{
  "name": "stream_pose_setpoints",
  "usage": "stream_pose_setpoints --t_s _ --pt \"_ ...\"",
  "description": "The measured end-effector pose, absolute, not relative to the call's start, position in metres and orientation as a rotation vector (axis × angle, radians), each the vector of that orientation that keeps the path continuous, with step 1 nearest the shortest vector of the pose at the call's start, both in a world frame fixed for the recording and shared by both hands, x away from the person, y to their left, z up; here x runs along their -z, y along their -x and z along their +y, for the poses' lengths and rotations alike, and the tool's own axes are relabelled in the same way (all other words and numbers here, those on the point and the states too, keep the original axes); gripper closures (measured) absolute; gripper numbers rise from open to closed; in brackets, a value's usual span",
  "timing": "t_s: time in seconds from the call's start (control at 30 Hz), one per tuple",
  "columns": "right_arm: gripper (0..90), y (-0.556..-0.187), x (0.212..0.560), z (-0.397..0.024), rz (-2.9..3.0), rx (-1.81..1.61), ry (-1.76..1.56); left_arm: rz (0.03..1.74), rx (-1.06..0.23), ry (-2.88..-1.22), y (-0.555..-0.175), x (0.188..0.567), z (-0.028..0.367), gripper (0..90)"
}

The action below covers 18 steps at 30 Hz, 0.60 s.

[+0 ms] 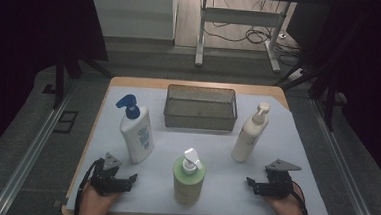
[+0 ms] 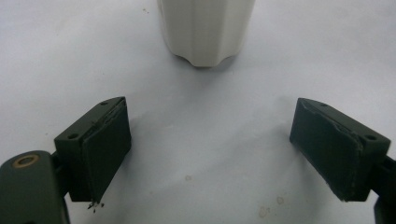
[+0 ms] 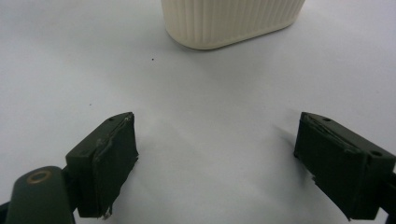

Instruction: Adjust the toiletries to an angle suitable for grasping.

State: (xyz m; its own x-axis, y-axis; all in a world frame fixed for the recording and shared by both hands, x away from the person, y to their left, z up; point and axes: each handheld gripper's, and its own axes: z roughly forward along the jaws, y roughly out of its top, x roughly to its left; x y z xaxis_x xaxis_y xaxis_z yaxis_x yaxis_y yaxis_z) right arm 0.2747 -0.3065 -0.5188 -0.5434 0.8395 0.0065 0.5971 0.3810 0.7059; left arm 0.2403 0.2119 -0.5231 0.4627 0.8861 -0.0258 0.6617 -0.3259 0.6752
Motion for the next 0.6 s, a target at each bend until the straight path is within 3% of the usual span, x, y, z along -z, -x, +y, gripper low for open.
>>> stream_pose_setpoints --t_s 0.23,0.27,0.4,0.43,0.47,0.6 --pt "19.0 -0.2738 0.5173 -0.3058 2.276 -0.946 -1.266 1.283 -0.468 -2.092 -0.2403 0.5232 0.2119 12.2" --pt "27.8 -0.2733 0.5154 -0.3068 2.274 -0.944 -1.267 1.283 -0.468 -2.092 -0.2403 0.5231 0.2119 12.2" --pt "35.0 -0.2731 0.5138 -0.3083 2.276 -0.945 -1.269 1.283 -0.467 -2.092 -0.2403 0.5231 0.2119 12.2" --pt "41.7 -0.2728 0.5125 -0.3092 2.279 -0.951 -1.269 1.283 -0.467 -2.092 -0.2404 0.5231 0.2119 12.2" --pt "41.7 -0.2728 0.5125 -0.3092 2.279 -0.951 -1.269 1.283 -0.467 -2.092 -0.2404 0.5231 0.2119 12.2" --pt "59.2 -0.2719 0.5105 -0.3106 2.289 -1.006 -1.288 1.284 -0.467 -2.092 -0.2404 0.5231 0.2119 12.2"
